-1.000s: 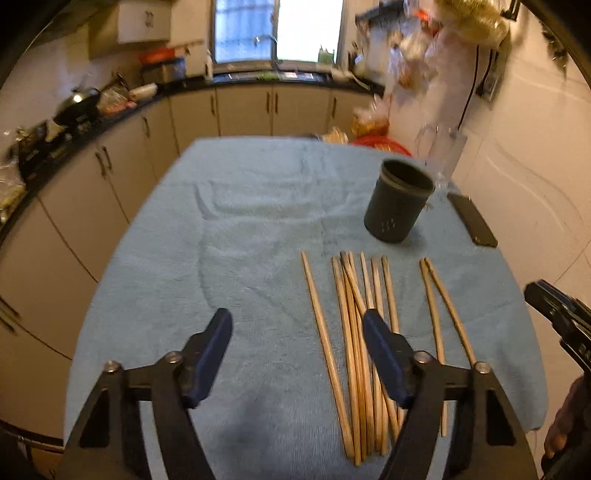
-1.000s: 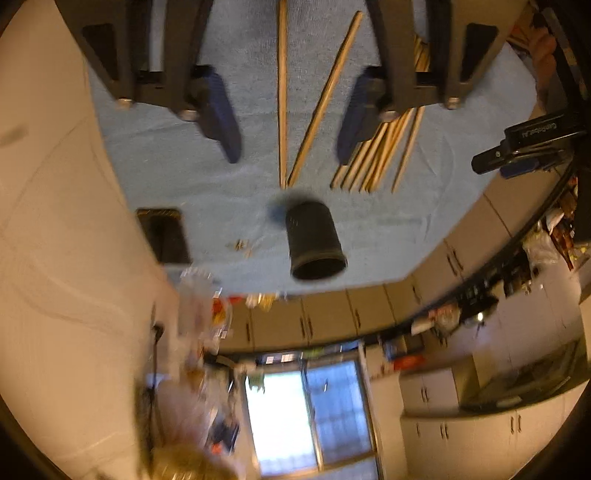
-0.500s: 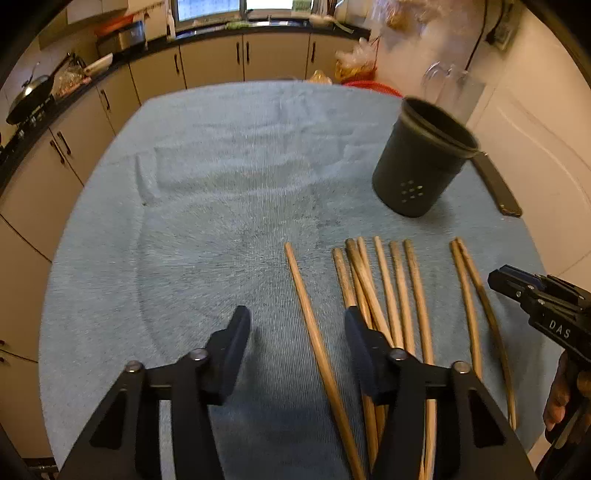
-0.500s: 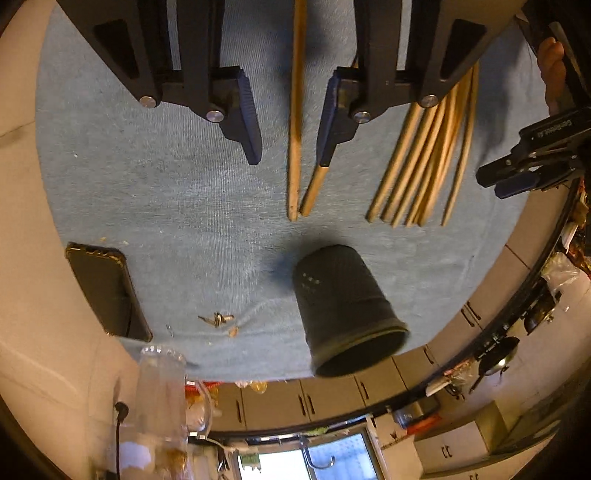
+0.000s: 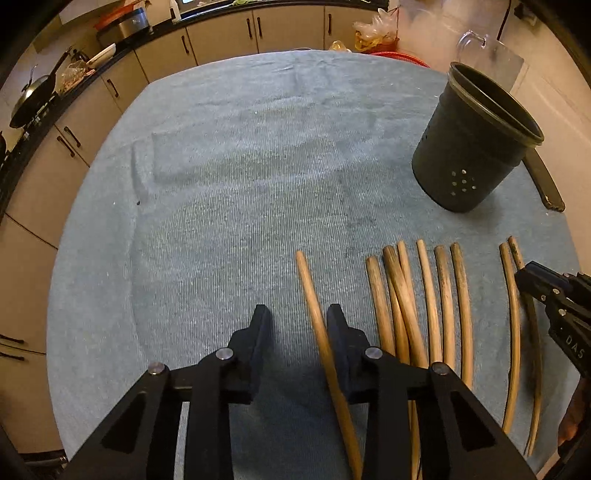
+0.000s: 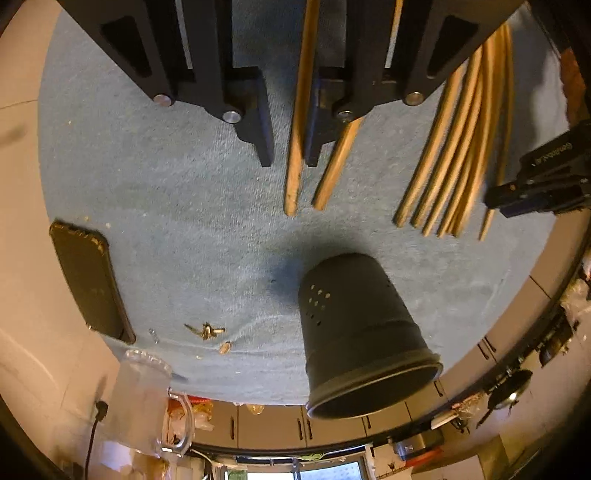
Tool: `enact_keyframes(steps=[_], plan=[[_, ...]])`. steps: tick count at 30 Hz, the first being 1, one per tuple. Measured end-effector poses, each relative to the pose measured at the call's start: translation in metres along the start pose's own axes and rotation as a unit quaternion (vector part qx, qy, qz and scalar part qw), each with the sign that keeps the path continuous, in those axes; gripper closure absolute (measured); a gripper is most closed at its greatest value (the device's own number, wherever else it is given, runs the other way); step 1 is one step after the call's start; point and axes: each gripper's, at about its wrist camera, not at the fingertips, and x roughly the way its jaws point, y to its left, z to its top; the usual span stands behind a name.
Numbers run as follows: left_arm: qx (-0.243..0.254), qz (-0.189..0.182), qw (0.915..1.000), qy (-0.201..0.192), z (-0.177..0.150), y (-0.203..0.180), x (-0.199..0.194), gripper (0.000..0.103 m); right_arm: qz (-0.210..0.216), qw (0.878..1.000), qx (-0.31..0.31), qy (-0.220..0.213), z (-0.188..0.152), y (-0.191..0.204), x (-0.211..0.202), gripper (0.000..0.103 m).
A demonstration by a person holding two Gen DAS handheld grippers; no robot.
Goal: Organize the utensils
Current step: 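Lower the left gripper onto one wooden chopstick while the right gripper grasps another, then lift the held chopstick upright with the left gripper while the right gripper lifts its own, then lower the left gripper's chopstick into the black cup while the right gripper inserts its own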
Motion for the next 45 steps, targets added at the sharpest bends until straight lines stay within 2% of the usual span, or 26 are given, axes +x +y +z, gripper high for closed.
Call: enact_keyframes(steps=[4,5,6,8,10,14,17,21,23,25,30,35,41,45], plan=[[0.007,0.012,0.9999,-0.003,0.005,-0.006,0.002,0.071,-0.025,0.999,-0.026,-0.009,-0.002,0.011,0.001,0.092],[0.010,0.008,0.9999,-0.006,0.007,-0.007,0.003,0.075,-0.019,1.000,-0.022,-0.011,-0.001,0.010,0.001,0.093],[0.014,0.002,0.9999,-0.008,0.008,-0.009,0.003,0.090,-0.011,1.000,-0.012,-0.012,0.000,0.007,0.000,0.094],[0.020,0.003,0.9997,-0.017,0.016,-0.017,0.005,0.096,0.013,1.000,0.013,-0.025,0.002,-0.003,-0.007,0.095],[0.021,0.006,0.9982,-0.055,0.014,-0.017,-0.010,0.097,0.026,0.998,0.034,-0.051,0.003,-0.012,-0.023,0.095],[0.023,0.003,0.9875,-0.156,0.001,-0.015,-0.078,0.097,0.035,0.991,0.057,-0.117,-0.002,-0.022,-0.070,0.095],[0.018,-0.013,0.9798,-0.199,-0.012,-0.012,-0.118,0.097,0.044,0.983,0.066,-0.165,-0.009,-0.025,-0.104,0.095],[-0.006,-0.035,0.9700,-0.241,-0.041,0.000,-0.163,0.097,0.047,0.974,0.076,-0.208,-0.028,-0.020,-0.142,0.095],[-0.020,-0.050,0.9648,-0.257,-0.054,0.013,-0.166,0.097,0.049,0.970,0.080,-0.225,-0.038,-0.017,-0.158,0.095],[-0.031,-0.054,0.9622,-0.265,-0.063,0.018,-0.177,0.097,0.050,0.965,0.082,-0.245,-0.048,-0.014,-0.172,0.095],[-0.026,-0.050,0.9575,-0.283,-0.084,0.018,-0.201,0.097,0.049,0.962,0.074,-0.257,-0.064,-0.005,-0.191,0.095],[-0.027,-0.061,0.9554,-0.288,-0.089,0.016,-0.214,0.097,0.057,0.956,0.073,-0.280,-0.070,-0.008,-0.208,0.095],[-0.041,-0.067,0.9501,-0.302,-0.079,0.024,-0.226,0.097,0.059,0.950,0.068,-0.299,-0.063,-0.007,-0.221,0.095],[-0.054,-0.091,0.9439,-0.313,-0.058,0.033,-0.236,0.097,0.063,0.944,0.064,-0.319,-0.050,-0.009,-0.230,0.095]])
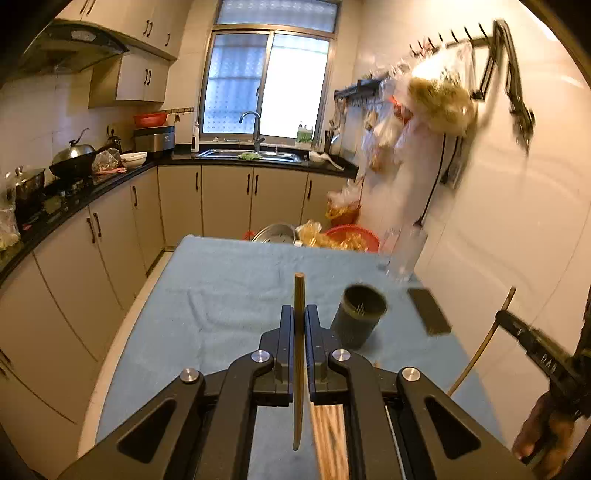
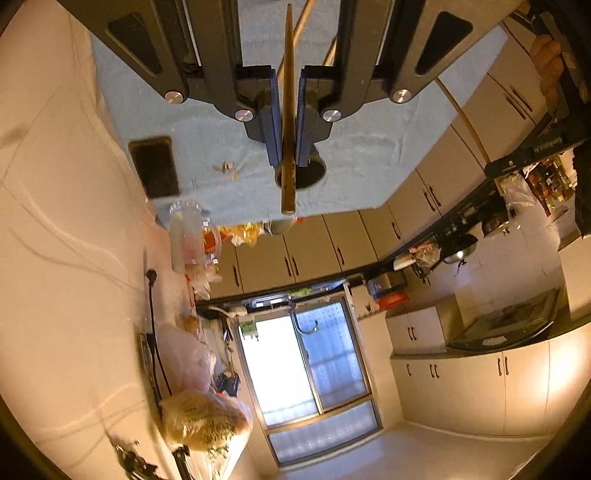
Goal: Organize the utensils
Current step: 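Lower the left gripper's chopstick into the black cup while the right gripper inserts its own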
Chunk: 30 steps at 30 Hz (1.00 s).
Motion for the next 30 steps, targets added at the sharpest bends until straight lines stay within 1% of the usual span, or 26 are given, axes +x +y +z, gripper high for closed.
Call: enact_keyframes(steps=[1,4,6,10,13,17,20,23,25,30], plan=[[-0.004,-0.006,1.0000,-0.004,0.009,0.000,0.003,0.097,0.004,1.000,0.000,-0.007,0.006,0.000,0.002,0.095],[-0.004,-0.020,0.9993,-0.032,0.035,-0.007,0.012,0.097,0.015,1.000,0.006,-0.021,0.025,-0.003,0.014,0.095],[-0.003,-0.022,0.9988,-0.044,0.051,-0.013,0.022,0.097,0.020,0.999,0.016,-0.036,0.041,-0.006,0.023,0.095],[0.000,-0.048,0.9965,-0.069,0.084,-0.028,0.042,0.097,0.032,0.996,0.044,-0.076,0.074,-0.013,0.035,0.095],[-0.010,-0.056,0.9956,-0.075,0.102,-0.036,0.060,0.097,0.034,0.993,0.059,-0.098,0.096,-0.015,0.047,0.095],[-0.023,-0.067,0.9942,-0.080,0.118,-0.044,0.085,0.097,0.034,0.991,0.067,-0.108,0.116,-0.015,0.070,0.095],[-0.030,-0.072,0.9941,-0.075,0.121,-0.049,0.105,0.097,0.024,0.992,0.071,-0.105,0.116,-0.015,0.095,0.095],[-0.036,-0.080,0.9946,-0.055,0.118,-0.052,0.127,0.097,0.019,0.992,0.080,-0.092,0.110,-0.021,0.116,0.095],[-0.040,-0.079,0.9952,-0.041,0.109,-0.051,0.141,0.097,0.013,0.993,0.082,-0.081,0.102,-0.025,0.130,0.095],[-0.043,-0.077,0.9960,-0.014,0.092,-0.053,0.159,0.097,0.014,0.994,0.101,-0.048,0.079,-0.035,0.160,0.095]])
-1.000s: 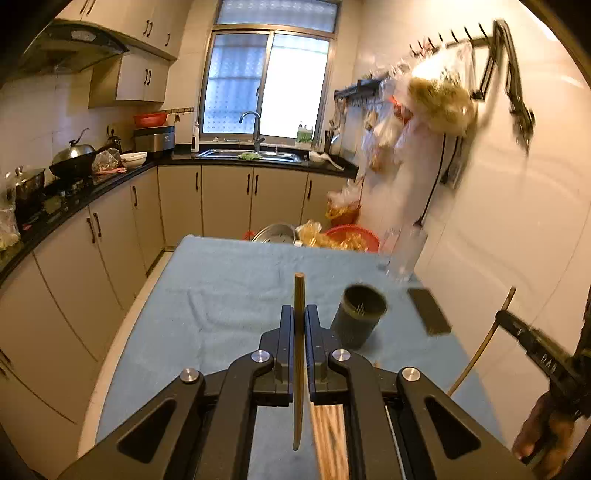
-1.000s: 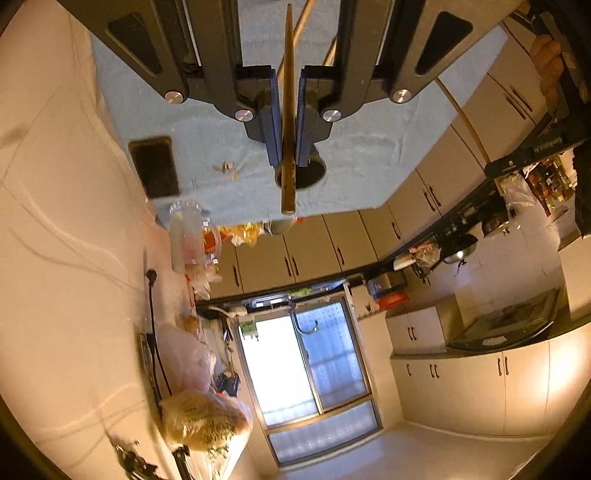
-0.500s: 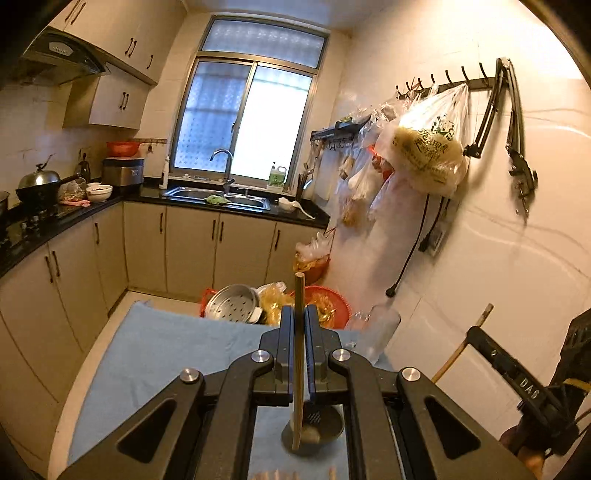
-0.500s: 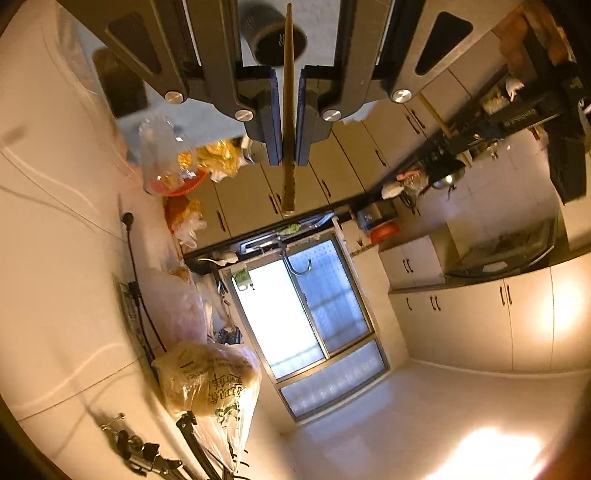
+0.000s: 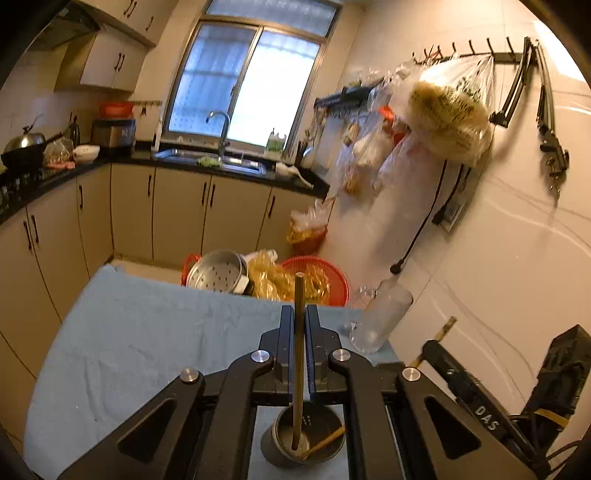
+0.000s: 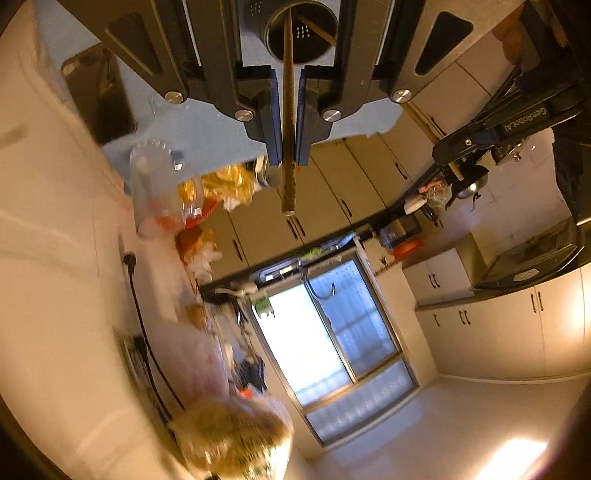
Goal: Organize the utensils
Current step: 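Lower the left gripper's chopstick into the black cup while the right gripper inserts its own, then open both grippers and move them back over the chopstick pile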
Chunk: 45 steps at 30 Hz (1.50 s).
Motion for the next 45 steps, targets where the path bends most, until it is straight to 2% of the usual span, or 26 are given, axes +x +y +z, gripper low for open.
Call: enact_keyframes(steps=[5,13,15,17,18,19,21,22,23,24,26,29,32,35,36,40,45], plan=[[0.006,0.006,0.9998,0.019,-0.013,0.000,0.009,0.097,-0.002,1.000,0.008,0.029,-0.015,-0.012,0.015,0.095],[0.002,0.019,0.9984,0.053,-0.024,0.000,0.015,0.097,0.000,0.998,0.013,0.053,-0.024,-0.017,0.022,0.091],[0.001,0.010,0.9986,0.052,-0.023,0.000,0.006,0.097,0.009,0.998,0.013,0.055,-0.024,-0.014,0.016,0.091],[0.008,0.014,0.9988,0.046,-0.022,0.000,-0.012,0.091,0.014,0.999,0.005,0.048,-0.020,-0.009,0.000,0.089],[0.012,0.015,0.9989,0.043,-0.022,0.000,-0.022,0.080,0.014,0.999,0.003,0.043,-0.019,-0.005,-0.010,0.082],[0.014,0.018,0.9990,0.039,-0.022,0.001,-0.032,0.061,0.016,0.999,0.000,0.038,-0.017,-0.002,-0.022,0.078],[0.016,0.039,0.9986,0.033,-0.027,0.006,-0.061,0.042,0.016,0.999,-0.009,0.029,-0.018,0.006,-0.048,0.058],[0.017,0.045,0.9984,0.031,-0.030,0.008,-0.072,0.042,0.015,0.999,-0.018,0.026,-0.020,0.011,-0.063,0.048],[0.018,0.051,0.9980,0.031,-0.035,0.012,-0.083,0.042,0.010,0.999,-0.027,0.022,-0.024,0.016,-0.079,0.031],[0.018,0.061,0.9974,0.034,-0.042,0.016,-0.096,0.042,0.004,0.999,-0.034,0.018,-0.029,0.019,-0.091,0.028],[0.010,0.080,0.9955,0.048,-0.061,0.028,-0.119,0.042,-0.002,0.999,-0.045,0.015,-0.043,0.024,-0.116,0.028],[0.004,0.101,0.9927,0.065,-0.094,0.043,-0.142,0.042,-0.032,0.998,-0.053,0.028,-0.072,0.025,-0.143,0.028],[-0.006,0.118,0.9886,0.094,-0.131,0.055,-0.153,0.042,-0.041,0.997,-0.045,0.055,-0.096,0.018,-0.156,0.028],[-0.017,0.129,0.9841,0.121,-0.160,0.064,-0.155,0.042,-0.032,0.994,-0.019,0.102,-0.119,0.005,-0.158,0.029],[-0.022,0.129,0.9829,0.130,-0.168,0.066,-0.154,0.042,-0.044,0.992,-0.020,0.117,-0.127,0.003,-0.157,0.029],[-0.037,0.131,0.9785,0.155,-0.186,0.073,-0.151,0.042,-0.079,0.985,-0.043,0.145,-0.144,-0.002,-0.156,0.029],[-0.031,0.134,0.9765,0.166,-0.192,0.072,-0.144,0.042,-0.062,0.984,-0.037,0.162,-0.156,-0.003,-0.151,0.030]])
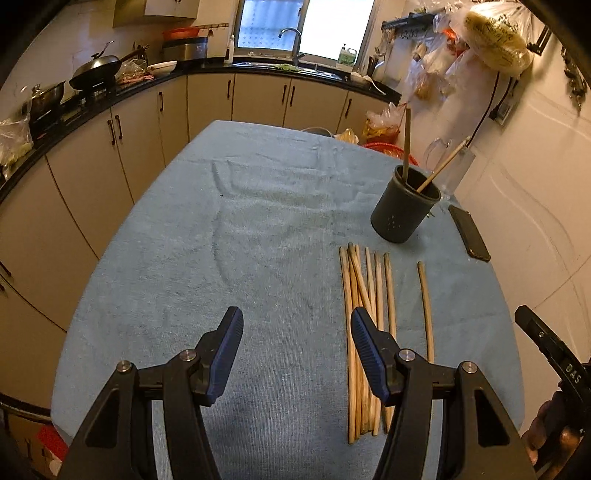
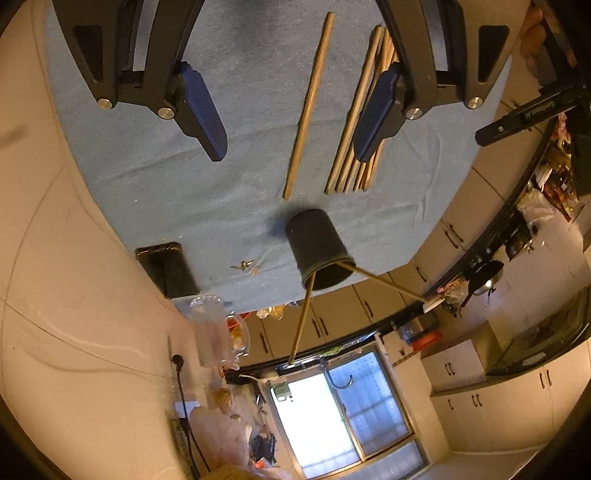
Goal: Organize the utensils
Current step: 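Open both grippers and move them back over the chopstick pile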
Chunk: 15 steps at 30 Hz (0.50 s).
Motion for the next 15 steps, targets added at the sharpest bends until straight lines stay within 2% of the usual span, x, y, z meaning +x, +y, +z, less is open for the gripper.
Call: enact_keyframes(steps=[5,8,11,15], plan=[[0.006,-0.002,0.9999,0.012,0.006,-0.005,0.014,0.042,-0.004,1.000,-0.019,0.009,0.001,0.010,0.011,0.030],[0.013,-0.003,0.9997,0.019,0.011,-0.010,0.025,0.042,-0.017,0.999,-0.026,0.025,0.001,0.011,0.024,0.040],[0.018,-0.001,0.9995,0.028,0.017,-0.013,0.039,0.042,-0.012,0.999,-0.020,0.042,0.003,0.008,0.039,0.049],[0.021,-0.007,0.9984,0.051,0.027,-0.016,0.067,0.042,-0.008,0.997,-0.008,0.075,0.006,0.001,0.067,0.055]])
